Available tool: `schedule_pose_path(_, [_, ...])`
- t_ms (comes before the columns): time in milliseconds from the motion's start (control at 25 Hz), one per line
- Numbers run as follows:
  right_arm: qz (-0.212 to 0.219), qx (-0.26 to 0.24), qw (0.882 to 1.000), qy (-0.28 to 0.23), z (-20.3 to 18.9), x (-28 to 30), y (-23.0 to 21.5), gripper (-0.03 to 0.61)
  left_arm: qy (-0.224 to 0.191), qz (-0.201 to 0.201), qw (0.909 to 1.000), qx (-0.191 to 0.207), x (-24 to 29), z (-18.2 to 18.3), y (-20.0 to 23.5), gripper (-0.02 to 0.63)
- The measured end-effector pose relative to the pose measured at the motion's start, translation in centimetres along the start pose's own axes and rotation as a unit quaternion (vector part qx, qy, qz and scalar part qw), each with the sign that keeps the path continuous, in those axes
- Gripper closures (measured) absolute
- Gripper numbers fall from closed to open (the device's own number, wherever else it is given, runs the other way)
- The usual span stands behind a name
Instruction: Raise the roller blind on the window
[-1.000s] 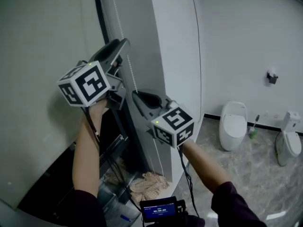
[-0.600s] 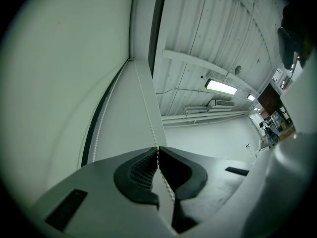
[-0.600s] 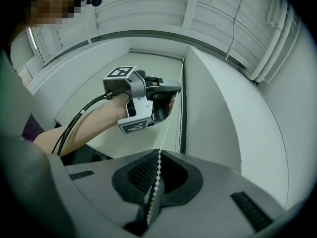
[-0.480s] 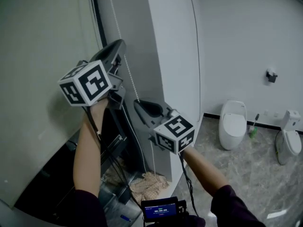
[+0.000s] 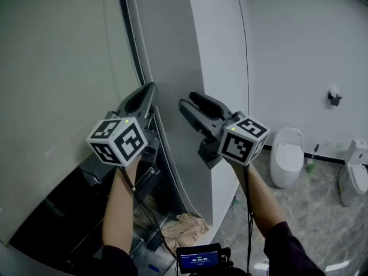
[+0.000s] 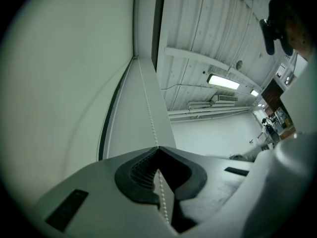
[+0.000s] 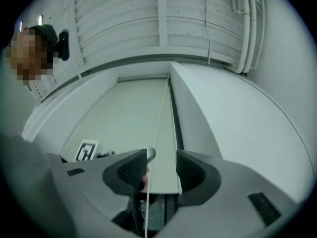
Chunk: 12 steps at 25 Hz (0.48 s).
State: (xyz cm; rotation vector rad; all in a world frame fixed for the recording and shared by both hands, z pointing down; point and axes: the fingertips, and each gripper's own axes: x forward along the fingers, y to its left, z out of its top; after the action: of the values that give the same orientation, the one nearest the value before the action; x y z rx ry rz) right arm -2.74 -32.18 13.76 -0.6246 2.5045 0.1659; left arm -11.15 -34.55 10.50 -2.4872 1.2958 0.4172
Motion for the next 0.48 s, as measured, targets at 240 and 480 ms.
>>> schedule_pose_path(240, [0.008,-0.033,0.998,-0.048,7.4,7.6,0.1,0.408,0.019,0.006,0.9991,0.038,-3.4,-5.4,0.0,0.600])
schedule_pose_path(480, [0.004,-0.074,0.996,-0.048,9.4,11.8,0.9,0.485,0.045,-0.002,0.9986,0.026,-6.7,-12.5,-3.9,0.600])
